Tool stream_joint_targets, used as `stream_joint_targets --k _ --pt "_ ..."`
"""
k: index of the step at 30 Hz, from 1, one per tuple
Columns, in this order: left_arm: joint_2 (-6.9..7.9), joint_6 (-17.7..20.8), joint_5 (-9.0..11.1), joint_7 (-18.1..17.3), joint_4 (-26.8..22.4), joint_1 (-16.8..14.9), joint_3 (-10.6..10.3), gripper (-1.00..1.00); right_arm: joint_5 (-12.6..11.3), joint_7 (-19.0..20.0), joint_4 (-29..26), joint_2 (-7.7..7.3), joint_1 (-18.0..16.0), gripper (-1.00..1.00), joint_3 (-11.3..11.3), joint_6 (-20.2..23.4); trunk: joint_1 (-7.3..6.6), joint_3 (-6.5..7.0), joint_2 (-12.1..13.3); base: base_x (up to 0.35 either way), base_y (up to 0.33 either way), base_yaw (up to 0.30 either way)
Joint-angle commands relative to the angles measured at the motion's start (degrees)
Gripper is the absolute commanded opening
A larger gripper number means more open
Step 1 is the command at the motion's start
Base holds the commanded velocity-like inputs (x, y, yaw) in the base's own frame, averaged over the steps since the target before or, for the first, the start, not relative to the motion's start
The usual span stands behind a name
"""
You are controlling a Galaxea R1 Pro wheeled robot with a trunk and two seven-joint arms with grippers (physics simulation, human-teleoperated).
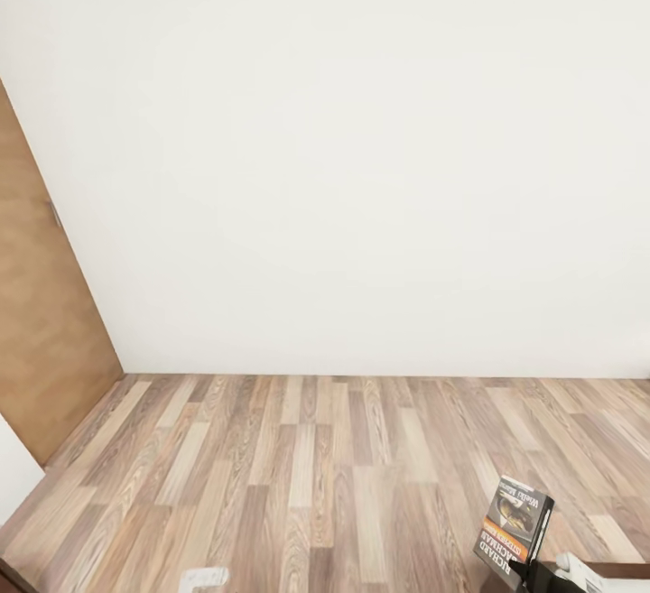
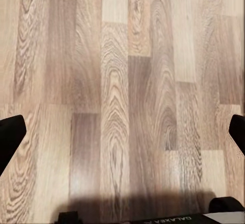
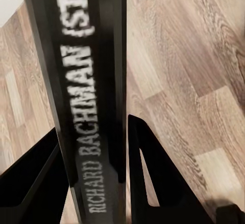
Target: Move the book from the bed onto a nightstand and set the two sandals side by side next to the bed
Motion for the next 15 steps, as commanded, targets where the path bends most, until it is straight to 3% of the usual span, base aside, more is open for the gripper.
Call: stream_joint_targets --k 1,10,15 --pt "-0.23 -0.12 0.53 -0.25 0.07 -0.06 -0.52 1.00 -0.71 0.14 -0.05 -0.03 -0.05 -1.00 0.16 0.45 0.05 -0.09 -0.07 0.324 0.000 0.000" --pt "-0.66 0.06 -3.02 -0.29 0.11 -0.02 -0.62 1.00 -0.71 0.14 -0.05 -0.03 -0.04 -1.00 0.16 0.43 0.05 -0.09 -0.07 0.277 0.000 0.000" --pt "-0.68 0.07 -3.80 -0.29 0.11 0.02 -0.62 1.00 -0.71 0.14 -0.05 -0.03 -0.05 -1.00 0.16 0.42 0.05 -0.09 -0.07 0.217 0.000 0.000"
